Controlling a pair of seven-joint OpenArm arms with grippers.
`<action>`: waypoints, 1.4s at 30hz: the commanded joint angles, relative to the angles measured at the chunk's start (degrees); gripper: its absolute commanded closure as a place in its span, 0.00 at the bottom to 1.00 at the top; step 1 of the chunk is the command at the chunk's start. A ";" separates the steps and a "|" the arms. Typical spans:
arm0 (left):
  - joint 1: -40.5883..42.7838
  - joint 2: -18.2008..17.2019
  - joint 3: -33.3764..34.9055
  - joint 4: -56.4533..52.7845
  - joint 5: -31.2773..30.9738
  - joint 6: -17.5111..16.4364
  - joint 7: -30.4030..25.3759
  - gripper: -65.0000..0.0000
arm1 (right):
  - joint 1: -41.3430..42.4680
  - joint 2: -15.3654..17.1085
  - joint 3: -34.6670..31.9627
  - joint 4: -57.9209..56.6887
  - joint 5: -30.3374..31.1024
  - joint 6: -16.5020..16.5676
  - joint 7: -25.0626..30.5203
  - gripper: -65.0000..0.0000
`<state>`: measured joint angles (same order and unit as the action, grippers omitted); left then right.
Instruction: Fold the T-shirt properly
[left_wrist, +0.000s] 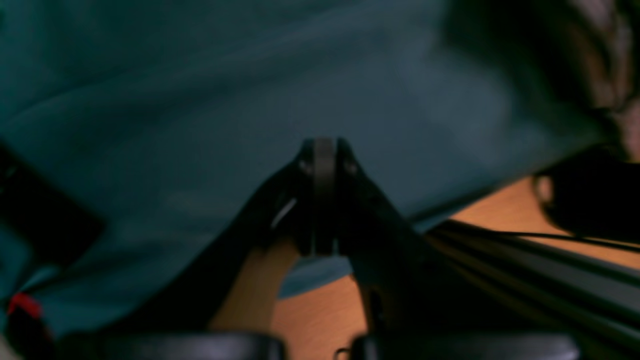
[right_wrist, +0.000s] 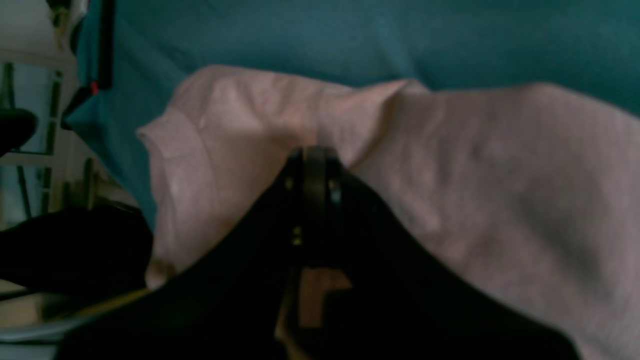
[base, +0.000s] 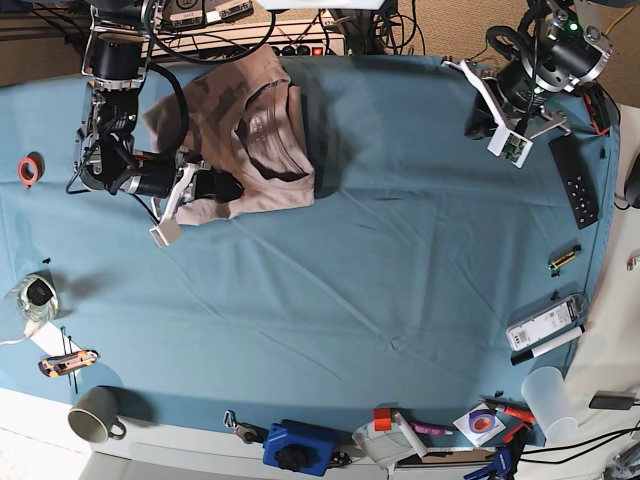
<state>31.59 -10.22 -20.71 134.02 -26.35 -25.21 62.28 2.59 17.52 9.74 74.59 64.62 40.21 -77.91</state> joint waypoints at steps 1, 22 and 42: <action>0.13 -0.44 -0.17 0.98 0.76 0.79 -2.36 1.00 | -0.04 1.49 0.13 1.44 0.26 -0.21 -2.09 1.00; -1.27 -3.54 -0.22 -0.50 11.08 4.98 -3.82 1.00 | -21.88 2.01 16.83 40.79 1.29 -0.21 -2.09 1.00; 8.39 -7.08 -0.22 -4.68 12.22 12.79 5.38 1.00 | -53.62 -2.97 25.73 47.25 -0.37 -0.21 -2.09 1.00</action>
<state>39.55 -16.86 -20.64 128.46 -14.17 -12.58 67.72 -50.54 14.02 34.98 121.10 63.44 39.92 -80.77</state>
